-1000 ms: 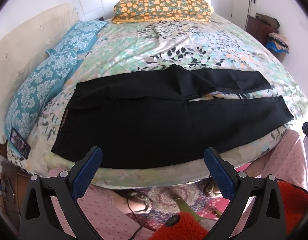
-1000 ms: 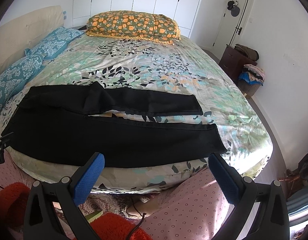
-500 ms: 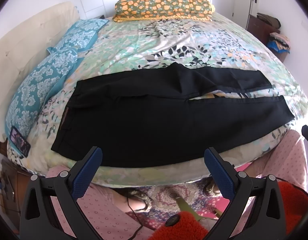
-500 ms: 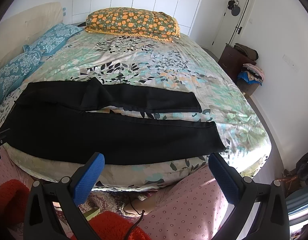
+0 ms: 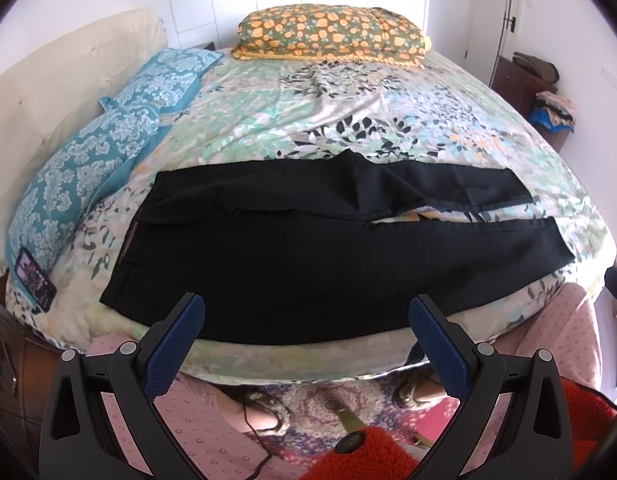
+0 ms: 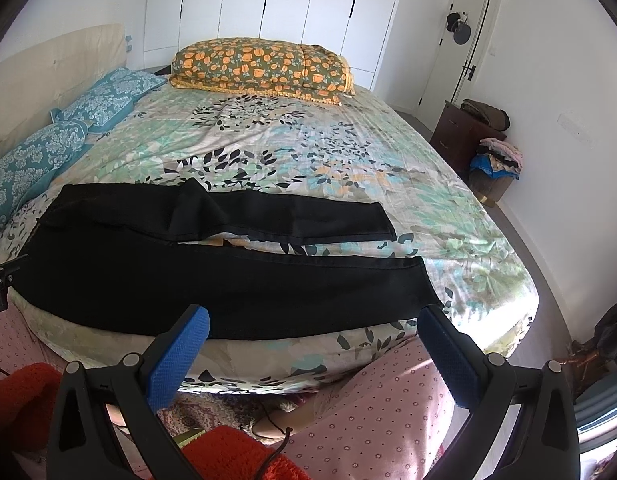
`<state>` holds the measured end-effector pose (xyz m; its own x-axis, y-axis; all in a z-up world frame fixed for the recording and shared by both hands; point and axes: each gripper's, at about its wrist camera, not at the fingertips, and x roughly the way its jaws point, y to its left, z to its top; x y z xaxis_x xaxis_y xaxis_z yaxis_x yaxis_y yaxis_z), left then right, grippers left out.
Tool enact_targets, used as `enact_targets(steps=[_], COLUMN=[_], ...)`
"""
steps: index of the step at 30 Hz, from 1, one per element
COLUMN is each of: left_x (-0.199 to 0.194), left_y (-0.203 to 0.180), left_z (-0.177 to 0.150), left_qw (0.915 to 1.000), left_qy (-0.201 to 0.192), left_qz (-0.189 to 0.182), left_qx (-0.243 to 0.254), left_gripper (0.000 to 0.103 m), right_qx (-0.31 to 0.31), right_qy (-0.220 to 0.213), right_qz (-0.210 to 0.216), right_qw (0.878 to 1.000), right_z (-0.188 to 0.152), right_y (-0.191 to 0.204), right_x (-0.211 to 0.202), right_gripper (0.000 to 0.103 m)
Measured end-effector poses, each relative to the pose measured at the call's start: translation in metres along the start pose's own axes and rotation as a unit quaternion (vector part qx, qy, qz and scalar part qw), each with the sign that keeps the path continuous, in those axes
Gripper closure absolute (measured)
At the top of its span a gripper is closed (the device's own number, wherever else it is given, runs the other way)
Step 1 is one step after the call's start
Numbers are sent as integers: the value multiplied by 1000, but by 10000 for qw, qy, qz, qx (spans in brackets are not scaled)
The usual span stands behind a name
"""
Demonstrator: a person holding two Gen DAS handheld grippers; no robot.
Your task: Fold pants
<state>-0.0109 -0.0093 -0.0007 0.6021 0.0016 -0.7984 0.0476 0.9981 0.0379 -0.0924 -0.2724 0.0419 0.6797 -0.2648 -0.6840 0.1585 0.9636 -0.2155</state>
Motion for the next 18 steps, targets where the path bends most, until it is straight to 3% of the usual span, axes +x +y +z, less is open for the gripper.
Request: enact_targets(steps=[7, 13, 18], left_x=[-30, -33, -39], left_y=[10, -4, -13], left_z=[-2, -8, -10], left_qw=[9991, 9997, 9998], left_qy=[-355, -207, -107], left_qz=[-161, -109, -37], left_qx=[-137, 35, 136], left_gripper=[1, 1, 1], right_qx=[-27, -319, -181], right_qy=[-659, -593, -688], right_qz=[318, 899, 1229], right_qw=[9973, 9937, 9899], right_z=[5, -8, -10], right_y=[13, 24, 16], right_x=[-40, -34, -27], right_gripper=[0, 0, 0])
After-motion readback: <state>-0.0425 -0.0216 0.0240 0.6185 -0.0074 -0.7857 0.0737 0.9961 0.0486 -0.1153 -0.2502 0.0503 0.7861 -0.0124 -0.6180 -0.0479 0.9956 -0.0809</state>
